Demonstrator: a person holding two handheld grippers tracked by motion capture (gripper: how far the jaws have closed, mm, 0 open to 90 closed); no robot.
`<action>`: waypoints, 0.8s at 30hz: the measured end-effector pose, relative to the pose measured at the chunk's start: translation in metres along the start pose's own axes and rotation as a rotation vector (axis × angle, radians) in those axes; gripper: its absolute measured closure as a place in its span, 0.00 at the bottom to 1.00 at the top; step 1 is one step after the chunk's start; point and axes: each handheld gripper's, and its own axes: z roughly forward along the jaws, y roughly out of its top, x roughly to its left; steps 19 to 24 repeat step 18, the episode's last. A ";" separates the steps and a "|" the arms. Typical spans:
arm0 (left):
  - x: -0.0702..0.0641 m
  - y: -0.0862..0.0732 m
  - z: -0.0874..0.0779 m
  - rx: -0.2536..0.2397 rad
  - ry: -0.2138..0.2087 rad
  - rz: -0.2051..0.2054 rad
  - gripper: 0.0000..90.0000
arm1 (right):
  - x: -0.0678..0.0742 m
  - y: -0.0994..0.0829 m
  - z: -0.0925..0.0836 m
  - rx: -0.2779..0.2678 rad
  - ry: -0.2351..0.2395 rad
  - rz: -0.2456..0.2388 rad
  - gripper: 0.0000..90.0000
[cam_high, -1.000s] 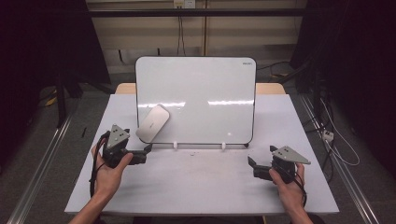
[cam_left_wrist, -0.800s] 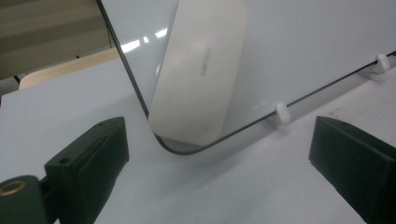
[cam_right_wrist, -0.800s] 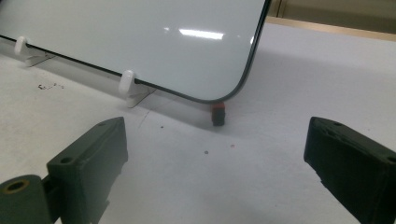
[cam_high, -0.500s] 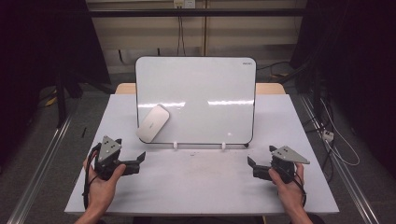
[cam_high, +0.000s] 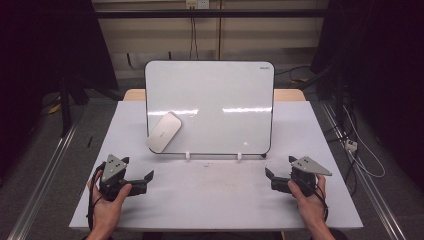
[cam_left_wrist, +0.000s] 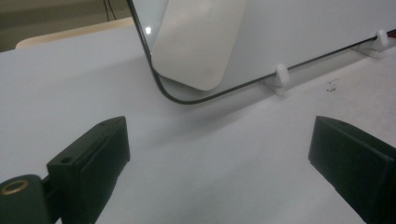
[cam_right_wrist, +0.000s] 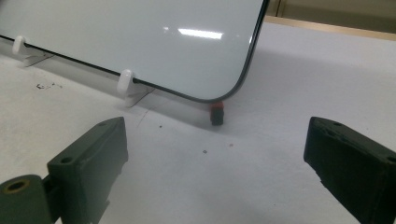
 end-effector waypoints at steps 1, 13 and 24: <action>0.000 0.000 0.000 -0.001 0.001 0.001 0.05 | 0.000 0.000 0.000 0.000 0.000 0.000 0.07; 0.001 -0.006 0.000 -0.029 0.034 -0.021 0.06 | 0.000 0.000 0.000 0.005 -0.003 -0.002 0.07; 0.005 -0.008 0.000 -0.016 0.039 -0.047 0.06 | 0.000 0.000 0.000 0.008 0.000 -0.001 0.07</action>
